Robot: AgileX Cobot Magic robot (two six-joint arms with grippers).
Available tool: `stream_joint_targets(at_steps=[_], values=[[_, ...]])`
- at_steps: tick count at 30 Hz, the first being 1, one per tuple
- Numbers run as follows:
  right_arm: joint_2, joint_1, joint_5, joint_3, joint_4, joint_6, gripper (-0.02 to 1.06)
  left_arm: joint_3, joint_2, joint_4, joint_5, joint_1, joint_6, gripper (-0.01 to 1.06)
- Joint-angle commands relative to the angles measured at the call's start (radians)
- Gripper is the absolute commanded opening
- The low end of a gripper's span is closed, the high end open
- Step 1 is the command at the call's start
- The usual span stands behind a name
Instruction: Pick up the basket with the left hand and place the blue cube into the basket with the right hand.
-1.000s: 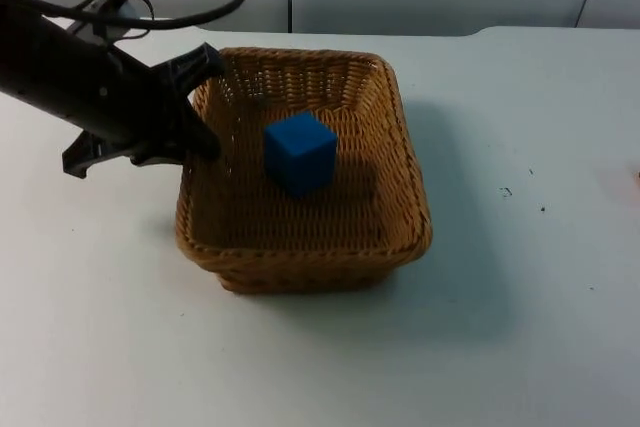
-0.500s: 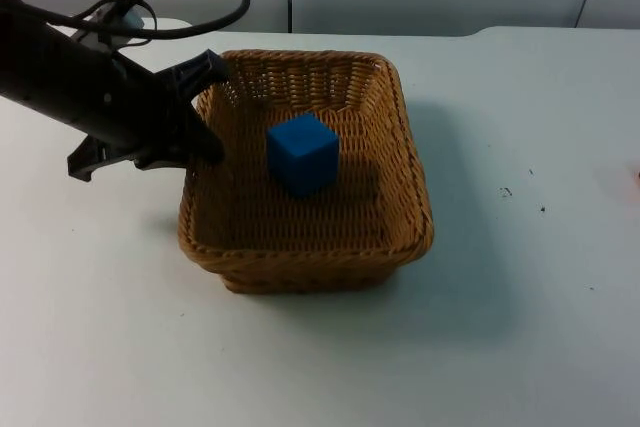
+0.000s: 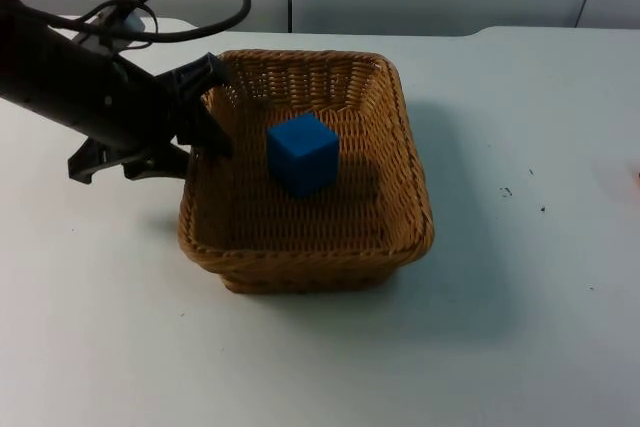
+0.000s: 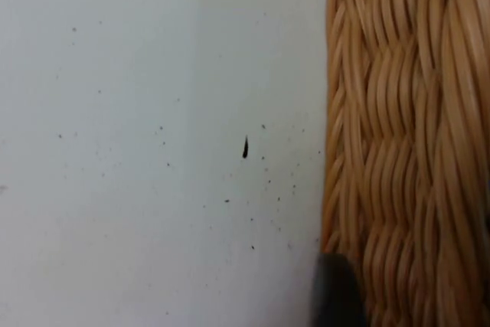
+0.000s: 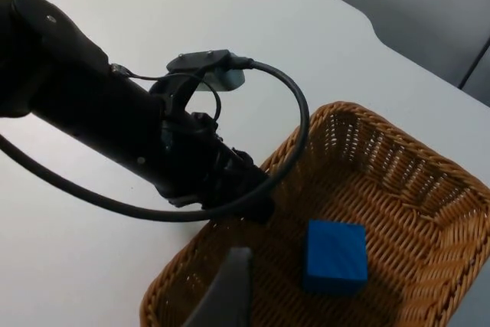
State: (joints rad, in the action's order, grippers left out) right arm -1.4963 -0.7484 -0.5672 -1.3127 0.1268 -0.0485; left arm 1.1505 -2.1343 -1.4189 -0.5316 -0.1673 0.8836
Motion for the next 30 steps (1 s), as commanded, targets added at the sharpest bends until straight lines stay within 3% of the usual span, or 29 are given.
stream_joint_targets(at_steps=[1,3,5,13,18,21,24,25,28,30], values=[[0.006,-0.005,0.001,-0.005,-0.001,0.006,0.86,0.003,-0.003,-0.001,-0.001,-0.010,0.006,0.65],[0.006,-0.005,0.001,-0.005,-0.001,0.006,0.86,0.003,-0.001,0.011,-0.003,-0.010,0.006,0.82],[0.006,-0.005,0.001,-0.005,-0.001,0.006,0.86,0.003,0.001,0.024,-0.005,-0.010,0.006,0.85],[0.006,-0.005,0.000,-0.005,-0.001,0.006,0.86,0.003,0.072,0.138,-0.004,0.037,0.006,0.86],[0.006,-0.005,-0.003,-0.005,-0.001,0.006,0.86,0.003,0.158,0.207,-0.066,0.112,-0.009,0.86],[0.006,-0.005,-0.003,-0.005,-0.001,0.006,0.86,0.003,0.201,0.279,-0.109,0.147,-0.055,0.86],[0.008,-0.005,-0.010,-0.005,0.003,0.006,0.86,-0.001,0.303,0.460,-0.191,0.205,-0.184,0.86],[0.008,-0.005,-0.010,-0.005,0.003,0.006,0.86,-0.001,0.303,0.460,-0.191,0.205,-0.184,0.86],[0.043,-0.005,-0.025,-0.005,-0.004,0.025,0.86,-0.001,0.445,0.650,-0.209,0.216,-0.282,0.86],[0.060,-0.005,-0.029,-0.005,-0.004,0.025,0.86,-0.001,0.494,0.675,-0.209,0.214,-0.303,0.86]])
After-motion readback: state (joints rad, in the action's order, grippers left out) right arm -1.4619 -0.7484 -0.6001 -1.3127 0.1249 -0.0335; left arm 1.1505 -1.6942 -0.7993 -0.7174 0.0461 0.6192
